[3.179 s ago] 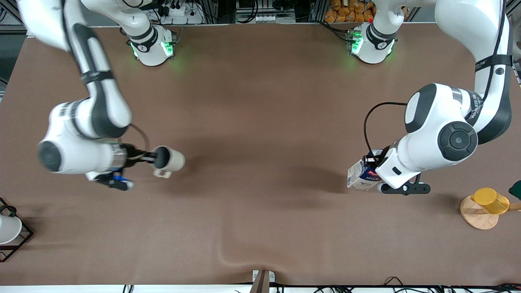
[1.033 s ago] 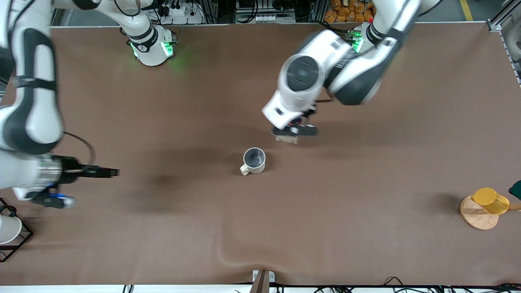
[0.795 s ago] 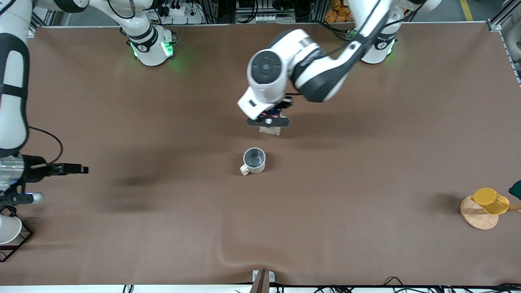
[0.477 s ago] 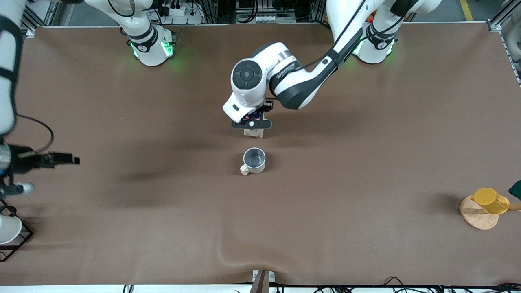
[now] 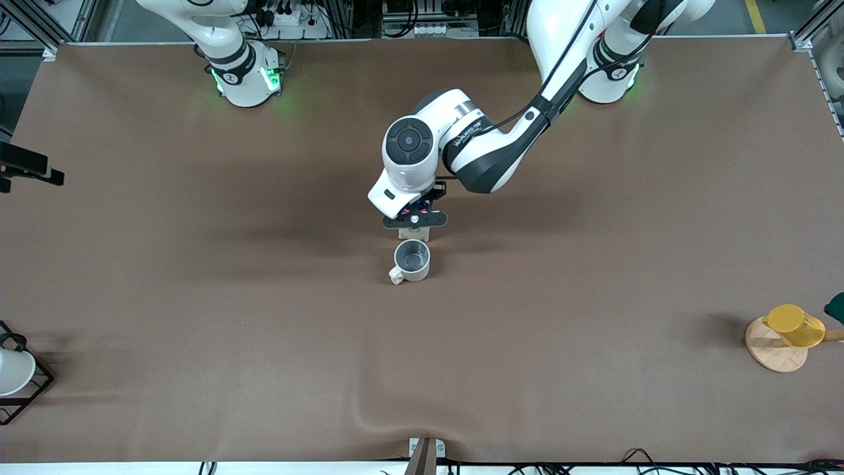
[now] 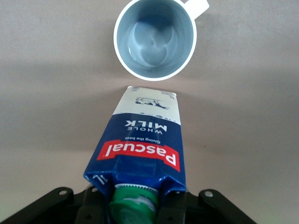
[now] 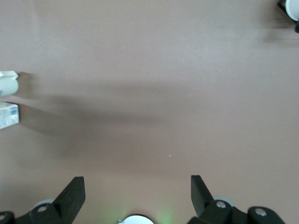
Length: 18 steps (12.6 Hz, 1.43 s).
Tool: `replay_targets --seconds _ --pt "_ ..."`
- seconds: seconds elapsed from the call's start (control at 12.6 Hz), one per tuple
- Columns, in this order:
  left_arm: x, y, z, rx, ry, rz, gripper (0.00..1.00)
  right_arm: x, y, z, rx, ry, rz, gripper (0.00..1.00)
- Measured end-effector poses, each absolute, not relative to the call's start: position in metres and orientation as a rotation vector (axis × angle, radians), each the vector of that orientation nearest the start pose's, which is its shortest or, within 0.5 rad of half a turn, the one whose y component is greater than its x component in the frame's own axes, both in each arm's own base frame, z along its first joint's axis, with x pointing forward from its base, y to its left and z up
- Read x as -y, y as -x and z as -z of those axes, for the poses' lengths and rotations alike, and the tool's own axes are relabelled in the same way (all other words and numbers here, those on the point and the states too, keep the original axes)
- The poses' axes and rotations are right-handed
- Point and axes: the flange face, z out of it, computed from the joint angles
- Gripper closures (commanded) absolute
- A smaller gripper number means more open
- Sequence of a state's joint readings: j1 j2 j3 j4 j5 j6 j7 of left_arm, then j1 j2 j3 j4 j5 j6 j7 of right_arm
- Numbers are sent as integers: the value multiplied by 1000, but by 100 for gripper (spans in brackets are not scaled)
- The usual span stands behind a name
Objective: Place milk next to cup
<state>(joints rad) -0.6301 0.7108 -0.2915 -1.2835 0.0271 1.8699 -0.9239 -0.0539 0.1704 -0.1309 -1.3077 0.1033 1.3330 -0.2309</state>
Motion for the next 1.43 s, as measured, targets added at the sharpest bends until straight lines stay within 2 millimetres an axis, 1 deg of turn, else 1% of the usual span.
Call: replay_targets --seconds 0.16,0.32,0.56,0.79,0.87,0.95,1.03,1.27,1.43 --pt "545 -481 -332 87 3140 -287 100 80 -572 -620 67 3046 -145 0" --pt "542 -485 -331 99 3140 -274 100 80 -562 -608 58 3047 -133 0" --pt "540 -491 -327 113 3147 -259 100 77 -554 -606 47 3052 -133 0" --pt "542 -492 -322 115 3158 -250 100 74 -556 -605 42 3061 -117 0" --pt "542 -491 -322 114 3158 -249 91 74 -557 -605 42 3063 -103 0" --pt "543 -491 -322 114 3158 -248 5 74 -558 -607 41 3065 -91 0" --pt "543 -492 -322 114 3158 -248 0 74 -558 -608 40 3066 -82 0" --pt "548 -488 -324 94 3163 -219 0 75 -558 -609 40 3077 -74 0" --pt "555 -484 -331 72 3177 -192 0 76 -557 -610 40 3083 -74 0"
